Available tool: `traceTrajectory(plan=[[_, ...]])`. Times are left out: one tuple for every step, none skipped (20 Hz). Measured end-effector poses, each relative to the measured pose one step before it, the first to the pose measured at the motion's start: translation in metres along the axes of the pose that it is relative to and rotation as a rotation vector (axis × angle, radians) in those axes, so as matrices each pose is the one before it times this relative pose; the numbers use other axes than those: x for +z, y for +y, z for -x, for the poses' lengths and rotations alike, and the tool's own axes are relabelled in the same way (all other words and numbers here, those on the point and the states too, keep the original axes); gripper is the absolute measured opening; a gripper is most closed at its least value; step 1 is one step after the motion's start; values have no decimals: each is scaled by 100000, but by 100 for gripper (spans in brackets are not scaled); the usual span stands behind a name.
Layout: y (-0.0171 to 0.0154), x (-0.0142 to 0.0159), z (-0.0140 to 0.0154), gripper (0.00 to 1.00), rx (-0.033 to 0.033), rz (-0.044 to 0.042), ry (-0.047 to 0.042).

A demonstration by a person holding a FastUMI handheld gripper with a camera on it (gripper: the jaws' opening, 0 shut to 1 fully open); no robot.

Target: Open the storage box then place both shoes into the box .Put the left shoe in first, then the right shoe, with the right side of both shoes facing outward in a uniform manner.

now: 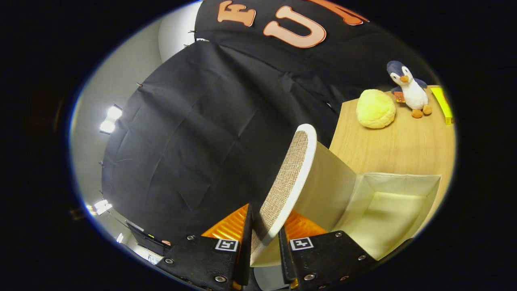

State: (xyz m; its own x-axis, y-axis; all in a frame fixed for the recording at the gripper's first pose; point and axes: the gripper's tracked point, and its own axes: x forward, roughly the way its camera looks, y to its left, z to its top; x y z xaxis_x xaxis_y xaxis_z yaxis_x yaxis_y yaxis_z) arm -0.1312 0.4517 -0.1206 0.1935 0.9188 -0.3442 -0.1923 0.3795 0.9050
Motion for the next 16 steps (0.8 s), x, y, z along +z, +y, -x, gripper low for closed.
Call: traceTrajectory(plan=[[130,51,-621,32,-375,682,9],[259,-46,-558,32,209,438,-129],[144,53,-904,32,-394,-291,50],[-7,44,-52,33,-624,-509,426],[-147,-2,-480,44,-1152,-834,602],[-233,-159,-192,55,-1634,-1123,797],[-134,-17,-13,67,-708,-490,221],[-54,-36,170,78,-934,132,-230],[-318,8,272,87,-1102,626,-406],[-465,14,389,90,-1235,714,-442],[-639,65,380,93,-1534,729,-674],[-694,136,468,94,-1973,780,-1242],[-766,126,511,95,-2139,898,-1470],[-867,143,696,95,-2214,851,-1129],[-941,0,611,95,-1950,726,-787],[-870,-174,666,95,-2216,748,-523]])
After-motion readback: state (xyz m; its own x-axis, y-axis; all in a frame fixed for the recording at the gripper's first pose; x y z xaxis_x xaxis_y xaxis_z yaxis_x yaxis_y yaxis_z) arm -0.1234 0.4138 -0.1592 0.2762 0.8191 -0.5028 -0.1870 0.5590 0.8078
